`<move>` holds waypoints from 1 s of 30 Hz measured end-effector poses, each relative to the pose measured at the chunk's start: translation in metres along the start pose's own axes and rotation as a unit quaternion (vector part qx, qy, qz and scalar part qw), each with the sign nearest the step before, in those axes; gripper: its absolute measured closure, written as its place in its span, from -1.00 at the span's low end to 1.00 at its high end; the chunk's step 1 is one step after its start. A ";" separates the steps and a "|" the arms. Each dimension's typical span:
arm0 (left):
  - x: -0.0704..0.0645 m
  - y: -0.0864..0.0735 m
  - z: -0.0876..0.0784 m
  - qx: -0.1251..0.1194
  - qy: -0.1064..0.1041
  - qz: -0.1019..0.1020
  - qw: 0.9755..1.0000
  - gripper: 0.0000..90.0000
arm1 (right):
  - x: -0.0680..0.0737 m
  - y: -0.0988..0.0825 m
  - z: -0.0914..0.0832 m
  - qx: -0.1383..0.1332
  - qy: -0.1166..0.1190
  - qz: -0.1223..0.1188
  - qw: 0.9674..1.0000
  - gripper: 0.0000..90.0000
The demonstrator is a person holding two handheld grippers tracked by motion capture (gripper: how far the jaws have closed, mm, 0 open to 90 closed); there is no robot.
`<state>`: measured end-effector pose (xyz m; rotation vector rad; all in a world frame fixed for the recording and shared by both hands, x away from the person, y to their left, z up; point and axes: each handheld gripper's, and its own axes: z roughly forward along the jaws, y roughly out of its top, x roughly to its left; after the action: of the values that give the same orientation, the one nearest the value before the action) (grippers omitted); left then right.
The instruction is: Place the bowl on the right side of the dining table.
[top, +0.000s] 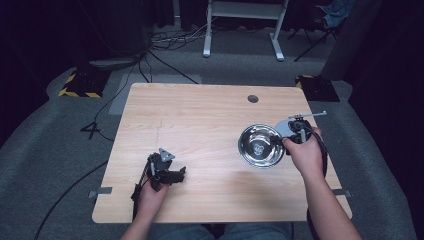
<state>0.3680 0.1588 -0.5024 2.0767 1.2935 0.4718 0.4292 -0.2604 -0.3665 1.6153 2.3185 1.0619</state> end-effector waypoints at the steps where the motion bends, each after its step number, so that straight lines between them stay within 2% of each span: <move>1: 0.000 0.000 0.000 0.001 0.000 0.001 1.000 -0.68 | -0.003 0.002 -0.002 -0.003 -0.004 0.002 1.000 0.94; 3: 0.000 0.000 -0.001 -0.001 0.007 0.003 1.000 -0.68 | -0.010 0.007 -0.007 -0.013 -0.010 0.014 1.000 0.94; 10: 0.000 -0.001 -0.001 0.001 0.005 -0.001 1.000 -0.67 | -0.024 0.018 -0.016 -0.030 -0.023 0.027 0.999 0.94; 14: 0.000 -0.001 -0.001 0.001 0.005 -0.001 1.000 -0.67 | -0.036 0.026 -0.022 -0.048 -0.032 0.046 0.997 0.94; 19: -0.001 0.000 0.000 0.000 0.003 -0.004 1.000 -0.67 | -0.048 0.033 -0.031 -0.070 -0.043 0.069 0.994 0.94; 22: 0.000 0.001 0.000 0.000 0.006 -0.002 1.000 -0.67 | -0.054 0.035 -0.034 -0.074 -0.051 0.078 0.993 0.94; 23: 0.000 0.001 0.000 0.000 0.006 -0.002 1.000 -0.68 | -0.061 0.037 -0.038 -0.079 -0.060 0.086 0.991 0.93; 25: 0.000 0.001 0.000 0.002 0.007 -0.001 1.000 -0.68 | -0.063 0.038 -0.039 -0.082 -0.062 0.090 0.991 0.93; 26: 0.000 0.002 0.001 0.003 0.006 -0.001 1.000 -0.68 | -0.069 0.039 -0.043 -0.088 -0.068 0.103 0.988 0.93; 28: 0.000 0.002 0.001 0.002 0.006 -0.002 1.000 -0.68 | -0.072 0.039 -0.044 -0.090 -0.071 0.106 0.988 0.93; 30: 0.001 0.002 0.001 0.001 0.007 -0.001 1.000 -0.68 | -0.079 0.041 -0.049 -0.092 -0.081 0.116 0.986 0.93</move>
<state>0.3705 0.1584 -0.5019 2.0767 1.3031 0.4851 0.4714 -0.3445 -0.3280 1.8539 1.9043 1.1044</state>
